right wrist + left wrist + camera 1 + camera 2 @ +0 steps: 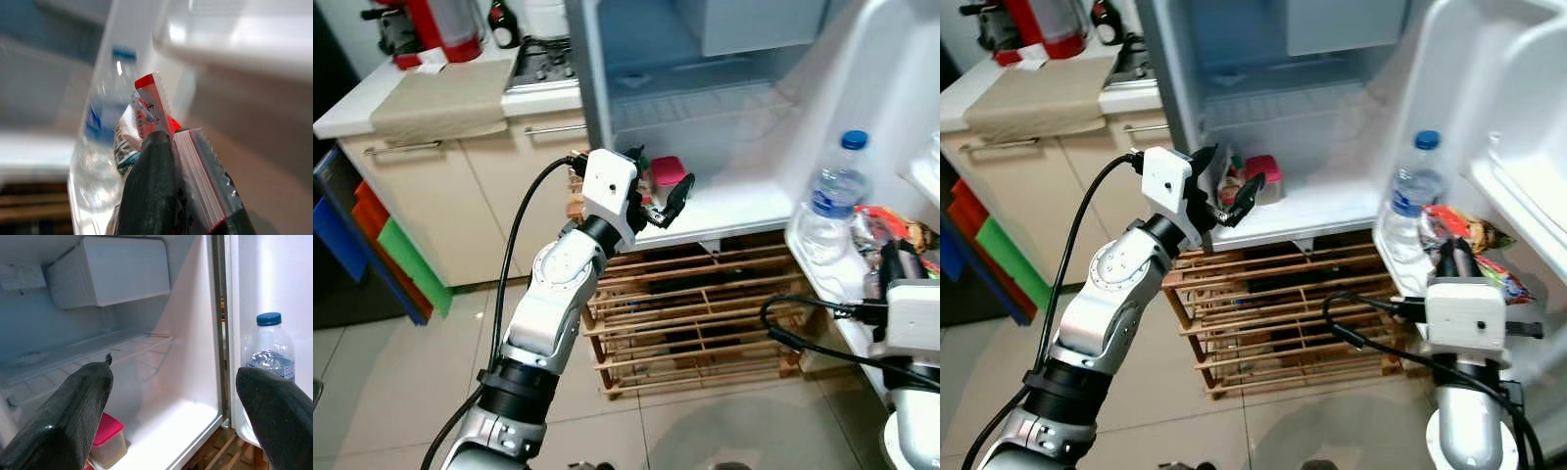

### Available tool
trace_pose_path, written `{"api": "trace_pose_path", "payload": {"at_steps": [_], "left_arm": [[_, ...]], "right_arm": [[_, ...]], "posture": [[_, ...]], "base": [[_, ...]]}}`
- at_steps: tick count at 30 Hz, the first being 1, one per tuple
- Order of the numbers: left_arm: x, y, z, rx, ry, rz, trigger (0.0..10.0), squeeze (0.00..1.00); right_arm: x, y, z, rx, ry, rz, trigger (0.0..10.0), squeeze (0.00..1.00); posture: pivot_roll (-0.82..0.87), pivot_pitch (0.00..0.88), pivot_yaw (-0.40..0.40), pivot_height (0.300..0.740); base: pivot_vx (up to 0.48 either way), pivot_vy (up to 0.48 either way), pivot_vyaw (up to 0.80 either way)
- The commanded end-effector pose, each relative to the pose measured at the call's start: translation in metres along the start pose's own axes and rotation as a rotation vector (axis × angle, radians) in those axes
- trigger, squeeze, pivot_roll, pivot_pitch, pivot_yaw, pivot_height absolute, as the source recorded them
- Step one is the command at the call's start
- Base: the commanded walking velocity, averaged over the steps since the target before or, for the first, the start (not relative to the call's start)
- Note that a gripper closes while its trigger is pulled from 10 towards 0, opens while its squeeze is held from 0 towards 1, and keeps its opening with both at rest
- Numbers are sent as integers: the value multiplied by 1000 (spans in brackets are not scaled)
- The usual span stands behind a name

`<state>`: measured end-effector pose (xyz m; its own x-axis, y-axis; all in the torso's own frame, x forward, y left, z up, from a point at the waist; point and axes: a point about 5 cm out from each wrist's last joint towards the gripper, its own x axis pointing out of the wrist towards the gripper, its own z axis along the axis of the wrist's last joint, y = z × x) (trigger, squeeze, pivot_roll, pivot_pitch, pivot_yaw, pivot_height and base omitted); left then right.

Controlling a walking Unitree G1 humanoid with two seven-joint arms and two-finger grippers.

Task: Restocking fridge

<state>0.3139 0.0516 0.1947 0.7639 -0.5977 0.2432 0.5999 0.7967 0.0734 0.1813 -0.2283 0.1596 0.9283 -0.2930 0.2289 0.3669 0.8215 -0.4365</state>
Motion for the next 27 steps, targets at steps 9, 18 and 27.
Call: {"api": "trace_pose_path", "payload": {"at_steps": [9, 18, 27], "left_arm": [[1, 10, 0, 10, -11, 13, 10000, 0], [0, 10, -3, -6, -13, 34, 10000, 0], [-2, 16, -7, -58, 3, 77, 10000, 0]], "right_arm": [[16, -16, -7, -63, -9, -85, 0, 145], [21, 2, -1, -41, -43, 2, 0, 133], [43, -33, -29, -151, 54, -152, 0, 137]], "posture": [[-240, 0, 176, 740], [-232, 0, 156, 740], [-221, 0, 159, 740]], "base": [[0, 0, 0], [0, 0, 0], [0, 0, 0]]}}
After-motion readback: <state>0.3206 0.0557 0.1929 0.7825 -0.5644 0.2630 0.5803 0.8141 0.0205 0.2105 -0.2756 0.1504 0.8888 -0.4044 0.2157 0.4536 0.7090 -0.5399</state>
